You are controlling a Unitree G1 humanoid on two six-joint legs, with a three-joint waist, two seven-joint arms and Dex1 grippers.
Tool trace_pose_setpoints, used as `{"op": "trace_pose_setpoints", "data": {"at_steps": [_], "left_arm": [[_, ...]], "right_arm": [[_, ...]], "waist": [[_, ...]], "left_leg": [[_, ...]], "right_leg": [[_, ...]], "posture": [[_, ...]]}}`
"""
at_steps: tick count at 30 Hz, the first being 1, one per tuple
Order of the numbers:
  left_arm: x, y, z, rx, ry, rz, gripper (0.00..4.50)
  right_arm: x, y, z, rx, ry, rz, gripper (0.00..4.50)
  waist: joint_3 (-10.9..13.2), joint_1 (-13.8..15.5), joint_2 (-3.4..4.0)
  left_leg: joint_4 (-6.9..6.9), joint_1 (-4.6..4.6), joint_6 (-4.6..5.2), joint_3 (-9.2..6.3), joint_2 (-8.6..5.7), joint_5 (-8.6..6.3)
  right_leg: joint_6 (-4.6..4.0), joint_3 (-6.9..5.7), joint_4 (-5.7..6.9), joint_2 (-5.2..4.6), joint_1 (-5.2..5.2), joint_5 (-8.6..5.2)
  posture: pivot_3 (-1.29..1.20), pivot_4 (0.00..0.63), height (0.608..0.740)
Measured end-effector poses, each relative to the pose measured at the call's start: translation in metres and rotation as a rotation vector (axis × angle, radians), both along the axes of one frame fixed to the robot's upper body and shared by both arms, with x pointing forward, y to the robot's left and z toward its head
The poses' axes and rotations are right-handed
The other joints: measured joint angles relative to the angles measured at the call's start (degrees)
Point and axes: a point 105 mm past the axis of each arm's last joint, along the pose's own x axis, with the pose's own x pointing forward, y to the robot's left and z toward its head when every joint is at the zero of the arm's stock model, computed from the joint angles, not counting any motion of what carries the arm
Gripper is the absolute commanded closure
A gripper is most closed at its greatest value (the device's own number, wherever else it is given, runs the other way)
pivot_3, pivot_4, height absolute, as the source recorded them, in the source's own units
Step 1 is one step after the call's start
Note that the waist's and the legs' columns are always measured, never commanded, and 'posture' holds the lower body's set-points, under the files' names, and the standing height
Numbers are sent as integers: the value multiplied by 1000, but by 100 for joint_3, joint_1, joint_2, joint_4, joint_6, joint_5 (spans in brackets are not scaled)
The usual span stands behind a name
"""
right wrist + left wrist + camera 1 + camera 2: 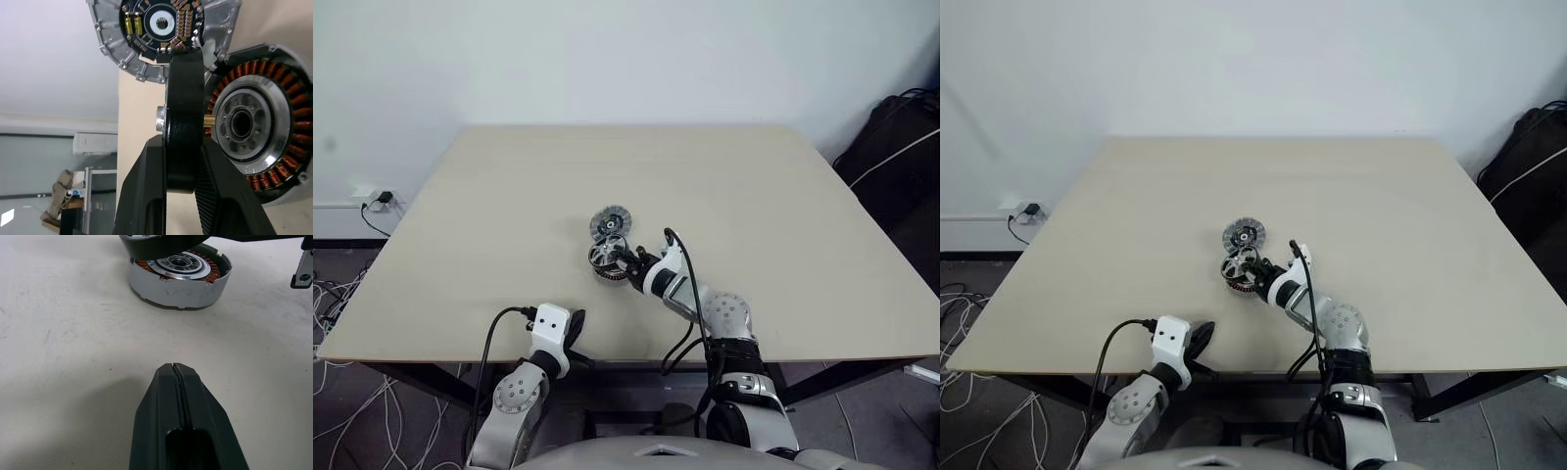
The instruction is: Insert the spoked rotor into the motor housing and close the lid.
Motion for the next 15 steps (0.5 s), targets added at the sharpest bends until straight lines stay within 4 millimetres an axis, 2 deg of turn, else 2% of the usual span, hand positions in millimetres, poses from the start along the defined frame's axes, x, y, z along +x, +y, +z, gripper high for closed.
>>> {"op": "trace_pose_setpoints", "data": {"at_steps": [11, 13, 15], "left_arm": [[0, 0, 0, 0, 0, 1, 4500], [0, 0, 0, 0, 0, 1, 4500], [0, 0, 0, -1, 0, 1, 4500]], "right_arm": [[0, -2, -5, -11, 16, -5, 4050], [0, -2, -5, -13, 17, -5, 3312], [-1, -2, -6, -16, 19, -4, 2762]], "waist": [[-1, -1, 1], [-1, -1, 1], [-1, -1, 1]], "left_leg": [[0, 1, 0, 0, 0, 0], [0, 1, 0, 0, 0, 0], [0, 1, 0, 0, 0, 0]], "right_leg": [[0, 1, 2, -1, 0, 0], [0, 1, 2, -1, 0, 0], [0, 1, 2, -2, 0, 0]], "posture": [[0, 0, 740], [0, 0, 740], [0, 0, 740]]}}
